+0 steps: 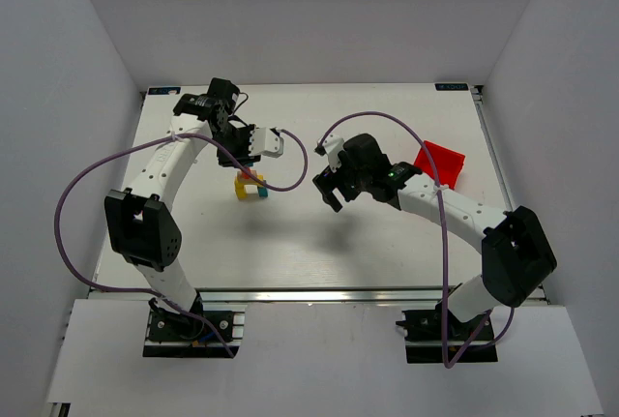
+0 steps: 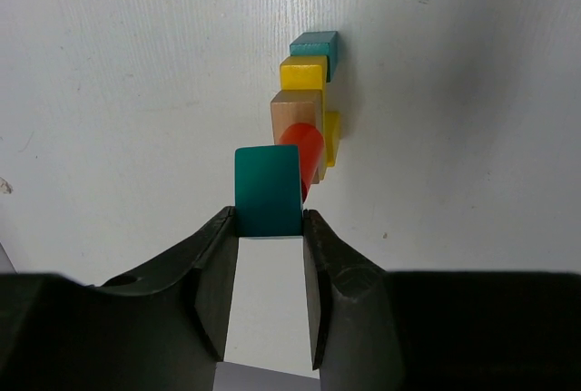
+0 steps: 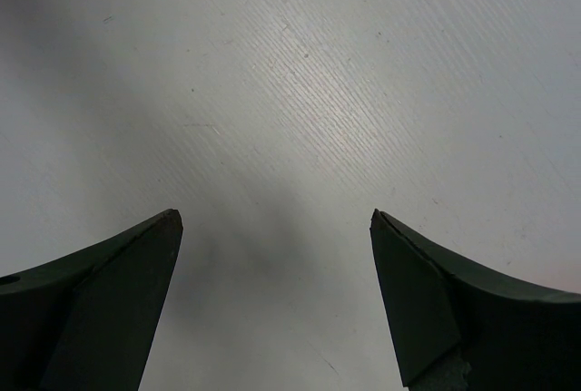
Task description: Build the wood block tower
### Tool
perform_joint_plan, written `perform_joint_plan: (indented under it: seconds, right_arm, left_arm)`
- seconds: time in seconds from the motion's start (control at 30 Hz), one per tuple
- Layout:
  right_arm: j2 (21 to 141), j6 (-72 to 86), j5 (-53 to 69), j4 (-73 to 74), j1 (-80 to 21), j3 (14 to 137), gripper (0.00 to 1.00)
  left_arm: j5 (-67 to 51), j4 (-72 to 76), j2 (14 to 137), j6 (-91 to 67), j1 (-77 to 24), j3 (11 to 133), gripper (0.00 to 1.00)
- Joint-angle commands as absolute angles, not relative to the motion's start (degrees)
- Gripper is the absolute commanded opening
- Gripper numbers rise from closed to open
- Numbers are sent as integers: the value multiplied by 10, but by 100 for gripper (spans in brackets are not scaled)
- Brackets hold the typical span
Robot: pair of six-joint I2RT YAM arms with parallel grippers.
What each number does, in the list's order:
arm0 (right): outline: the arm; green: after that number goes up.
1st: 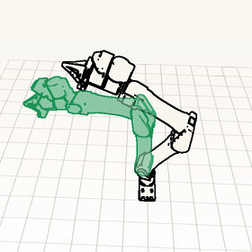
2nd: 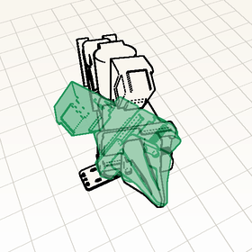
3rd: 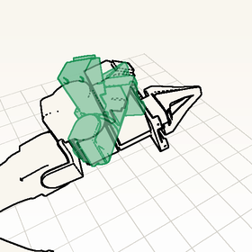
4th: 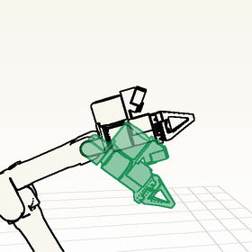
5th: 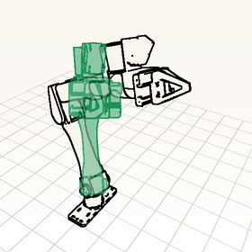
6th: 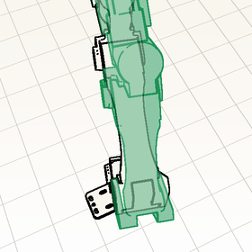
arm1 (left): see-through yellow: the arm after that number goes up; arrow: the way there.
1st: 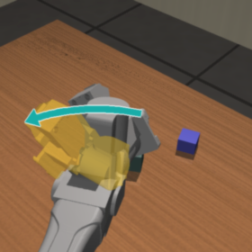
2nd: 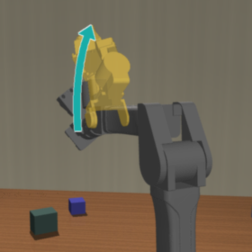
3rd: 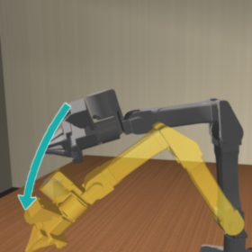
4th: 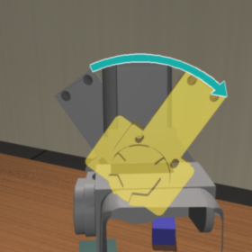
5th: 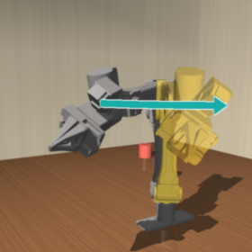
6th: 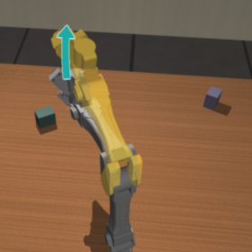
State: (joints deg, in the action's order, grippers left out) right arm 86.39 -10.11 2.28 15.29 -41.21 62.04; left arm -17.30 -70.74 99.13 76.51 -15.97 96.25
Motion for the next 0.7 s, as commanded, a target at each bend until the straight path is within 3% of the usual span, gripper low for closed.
perform_joint_plan:
  seconds: [0.0,0.47,0.57,0.63,0.67]
  right_arm:
    - [840,-108,21,146,-410,620,89]
    - [836,-110,32,146,-410,618,89]
    - [829,-107,34,142,-410,616,90]
    - [824,-105,35,142,-410,614,89]
    - [822,-101,33,142,-410,614,89]
  left_arm:
    - [-180,-703,983,769,-163,966,44]
    - [-192,-705,975,755,-161,985,69]
    - [-199,-707,958,752,-157,995,81]
    - [-206,-707,947,749,-156,999,98]
    - [-208,-705,940,744,-157,1005,98]
